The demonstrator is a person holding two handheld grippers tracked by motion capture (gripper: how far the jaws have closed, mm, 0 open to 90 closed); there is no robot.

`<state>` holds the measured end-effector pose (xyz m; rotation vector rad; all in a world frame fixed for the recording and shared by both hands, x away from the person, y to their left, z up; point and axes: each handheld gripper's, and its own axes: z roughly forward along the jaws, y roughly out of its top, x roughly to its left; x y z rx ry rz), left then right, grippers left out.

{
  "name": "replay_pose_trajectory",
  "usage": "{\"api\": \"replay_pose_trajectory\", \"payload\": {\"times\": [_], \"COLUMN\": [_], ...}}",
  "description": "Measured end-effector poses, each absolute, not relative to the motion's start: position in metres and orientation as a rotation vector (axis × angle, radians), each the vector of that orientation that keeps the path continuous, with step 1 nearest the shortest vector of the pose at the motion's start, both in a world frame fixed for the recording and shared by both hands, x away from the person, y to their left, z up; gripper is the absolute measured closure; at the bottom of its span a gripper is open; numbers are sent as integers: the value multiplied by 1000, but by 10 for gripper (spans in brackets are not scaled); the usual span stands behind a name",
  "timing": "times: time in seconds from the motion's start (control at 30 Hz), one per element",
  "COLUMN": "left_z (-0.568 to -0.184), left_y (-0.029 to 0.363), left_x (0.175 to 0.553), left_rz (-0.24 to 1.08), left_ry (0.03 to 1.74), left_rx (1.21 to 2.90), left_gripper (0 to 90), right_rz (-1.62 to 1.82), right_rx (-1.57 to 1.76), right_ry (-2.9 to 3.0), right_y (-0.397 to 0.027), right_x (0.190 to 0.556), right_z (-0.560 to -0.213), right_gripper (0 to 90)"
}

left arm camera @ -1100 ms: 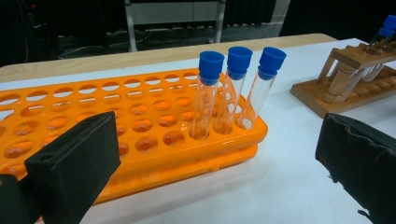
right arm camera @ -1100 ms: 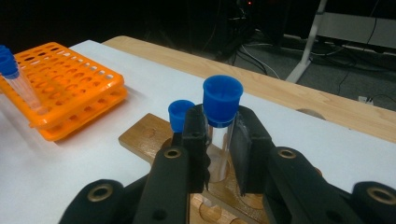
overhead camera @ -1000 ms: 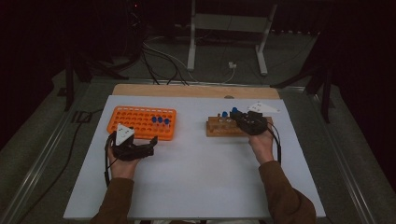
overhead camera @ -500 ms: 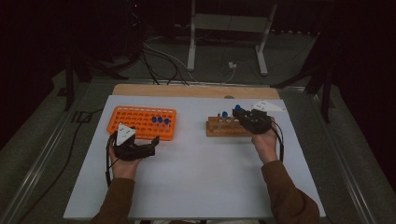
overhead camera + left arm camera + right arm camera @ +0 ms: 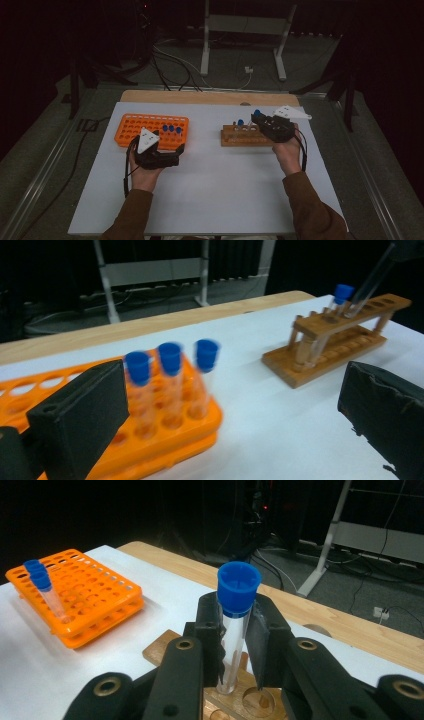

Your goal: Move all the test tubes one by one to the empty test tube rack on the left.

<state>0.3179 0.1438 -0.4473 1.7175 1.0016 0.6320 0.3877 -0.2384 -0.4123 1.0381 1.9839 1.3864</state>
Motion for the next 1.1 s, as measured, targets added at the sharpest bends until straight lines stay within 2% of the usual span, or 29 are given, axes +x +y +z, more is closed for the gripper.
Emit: {"api": "replay_pose_trajectory", "payload": {"times": [0.43,0.83,1.1], "left_z": [-435,-433,-437], "left_y": [99,65,50], "left_x": [326,335,335], "left_rz": [601,574,531], "left_ry": [902,852,806], "left_rx": [1743,1790,1831], "left_gripper": [13,58,175], "right_rz": [1417,1464,1479], "right_rx": [996,925,883], "right_ry": [2020,2092,2159], "right_y": [-230,-206,-185], "right_x": [376,364,357], "right_z": [-407,-407,-410], "right_gripper": [767,766,766]}}
